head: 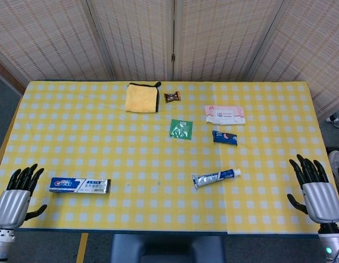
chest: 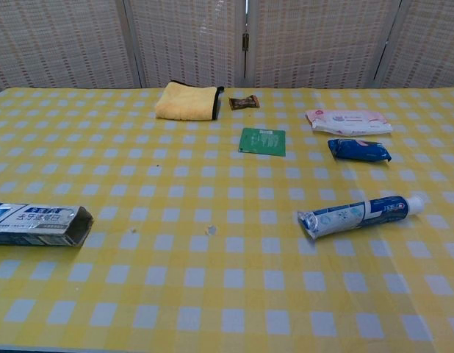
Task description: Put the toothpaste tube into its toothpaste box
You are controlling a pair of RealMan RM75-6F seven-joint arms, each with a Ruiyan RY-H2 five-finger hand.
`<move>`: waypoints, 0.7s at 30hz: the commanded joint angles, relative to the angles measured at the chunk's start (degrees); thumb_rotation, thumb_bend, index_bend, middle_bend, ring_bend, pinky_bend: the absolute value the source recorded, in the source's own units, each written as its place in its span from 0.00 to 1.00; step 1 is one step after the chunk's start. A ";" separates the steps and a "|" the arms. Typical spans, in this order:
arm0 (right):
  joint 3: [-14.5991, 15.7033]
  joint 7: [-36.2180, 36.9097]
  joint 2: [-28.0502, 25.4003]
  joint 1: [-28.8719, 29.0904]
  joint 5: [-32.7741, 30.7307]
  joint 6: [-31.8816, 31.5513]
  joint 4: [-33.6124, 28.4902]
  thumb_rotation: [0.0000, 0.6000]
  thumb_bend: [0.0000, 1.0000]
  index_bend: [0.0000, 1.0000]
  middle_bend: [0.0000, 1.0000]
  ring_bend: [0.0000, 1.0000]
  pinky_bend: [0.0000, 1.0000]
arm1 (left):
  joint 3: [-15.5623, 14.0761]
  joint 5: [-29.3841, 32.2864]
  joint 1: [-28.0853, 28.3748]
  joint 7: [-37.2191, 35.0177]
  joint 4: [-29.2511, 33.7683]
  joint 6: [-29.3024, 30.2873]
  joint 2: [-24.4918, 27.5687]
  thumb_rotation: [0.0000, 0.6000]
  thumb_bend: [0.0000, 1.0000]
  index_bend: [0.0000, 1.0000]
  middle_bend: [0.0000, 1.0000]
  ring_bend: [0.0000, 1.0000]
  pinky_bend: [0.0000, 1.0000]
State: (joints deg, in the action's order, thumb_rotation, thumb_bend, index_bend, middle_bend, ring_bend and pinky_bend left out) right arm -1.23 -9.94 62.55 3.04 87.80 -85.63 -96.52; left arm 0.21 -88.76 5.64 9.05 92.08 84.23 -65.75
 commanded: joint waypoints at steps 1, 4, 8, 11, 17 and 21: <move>0.07 -0.14 0.14 -0.04 -0.07 0.16 0.31 1.00 0.28 0.00 0.00 0.00 0.00 | 0.20 -0.36 0.12 -1.04 -0.38 0.39 -0.07 1.00 0.19 0.04 0.05 0.03 0.01; 0.11 -0.29 0.06 -0.12 -0.23 0.28 0.10 1.00 0.28 0.00 0.00 0.00 0.00 | 0.08 -0.68 0.35 -2.44 -0.87 0.08 -0.14 1.00 0.19 0.05 0.08 0.05 0.01; 0.11 -0.07 -0.04 -0.26 0.43 -0.31 -0.13 1.00 0.28 0.00 0.00 0.00 0.00 | -1.16 -1.43 0.62 -5.19 0.46 -1.46 0.83 1.00 0.19 0.07 0.12 0.10 0.02; 0.56 0.89 -0.48 -0.64 1.73 -1.12 -0.23 1.00 0.28 0.00 0.00 0.00 0.00 | -1.77 -4.05 2.45 -9.60 0.13 -3.28 0.39 1.00 0.19 0.10 0.14 0.11 0.02; 0.77 1.21 -0.59 -0.15 2.21 -0.05 -0.05 1.00 0.28 0.00 0.00 0.00 0.00 | -0.86 -6.93 6.96 -12.04 -3.13 -6.92 -3.02 1.00 0.19 0.16 0.20 0.16 0.08; 0.82 2.21 -0.76 0.53 1.89 1.54 0.22 1.00 0.28 0.00 0.00 0.00 0.00 | 0.00 -7.36 9.91 -9.83 -3.63 -9.86 -5.36 1.00 0.19 0.22 0.21 0.18 0.17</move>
State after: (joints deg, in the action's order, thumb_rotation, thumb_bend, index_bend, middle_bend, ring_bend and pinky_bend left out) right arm -0.42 -7.84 61.83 3.46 89.75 -84.21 -96.40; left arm -0.41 -95.42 13.58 -2.24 89.29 76.37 -69.45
